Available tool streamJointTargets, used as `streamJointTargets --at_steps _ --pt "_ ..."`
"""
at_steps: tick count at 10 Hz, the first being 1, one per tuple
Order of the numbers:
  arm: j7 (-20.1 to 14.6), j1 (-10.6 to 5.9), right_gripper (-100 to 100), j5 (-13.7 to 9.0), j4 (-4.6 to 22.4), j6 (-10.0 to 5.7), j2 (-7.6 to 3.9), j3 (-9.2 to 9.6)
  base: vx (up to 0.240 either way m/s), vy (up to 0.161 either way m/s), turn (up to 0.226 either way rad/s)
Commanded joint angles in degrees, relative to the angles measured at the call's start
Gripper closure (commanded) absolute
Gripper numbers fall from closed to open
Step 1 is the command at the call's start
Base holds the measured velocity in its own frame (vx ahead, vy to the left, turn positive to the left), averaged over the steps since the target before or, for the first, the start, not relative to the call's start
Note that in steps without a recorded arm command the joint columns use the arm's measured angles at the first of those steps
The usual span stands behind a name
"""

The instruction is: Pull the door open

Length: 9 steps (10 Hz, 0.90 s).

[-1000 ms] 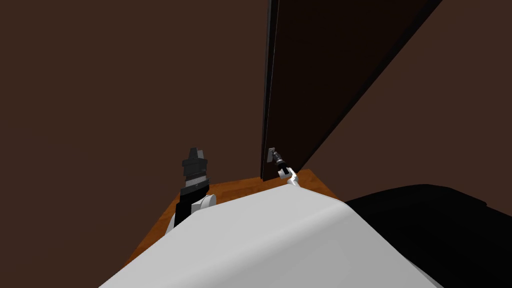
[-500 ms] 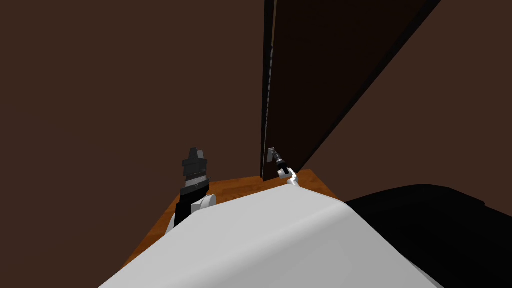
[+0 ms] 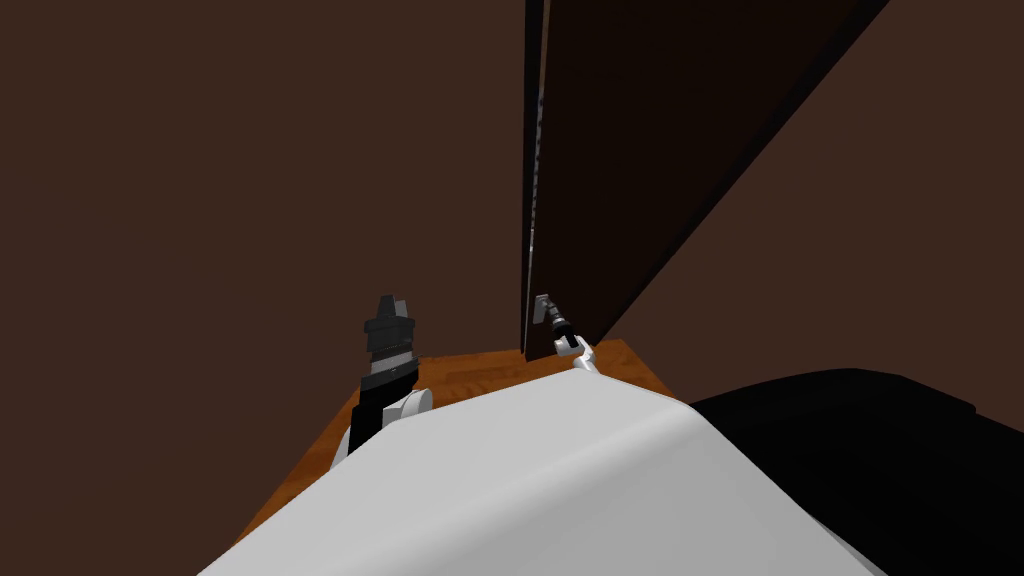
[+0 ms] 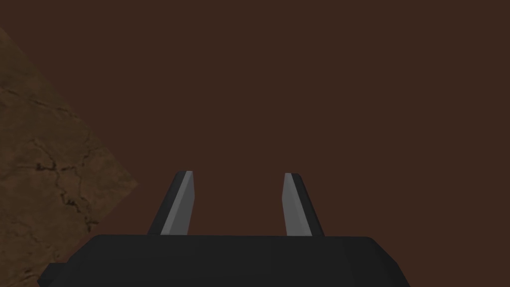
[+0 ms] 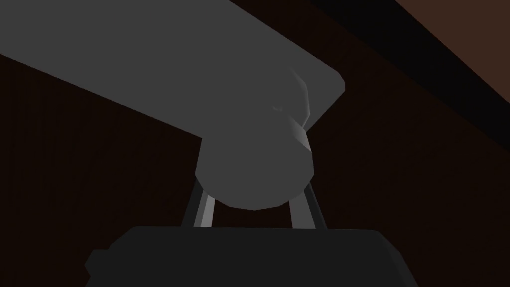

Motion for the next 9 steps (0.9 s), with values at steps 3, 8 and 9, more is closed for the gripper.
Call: streamJointTargets --at_steps 3,8,9 --pt "-5.37 -0.65 100 -5.04 0.53 -0.65 0.86 2.29 -0.059 -0.04 0.093" --pt "-11.02 -0.85 100 -9.81 0.62 -0.68 0.8 3.15 -0.051 -0.028 0.046" --pt "-11.04 -0.85 100 -9.81 0.62 -0.68 0.8 3.15 -0.054 -0.035 0.058"
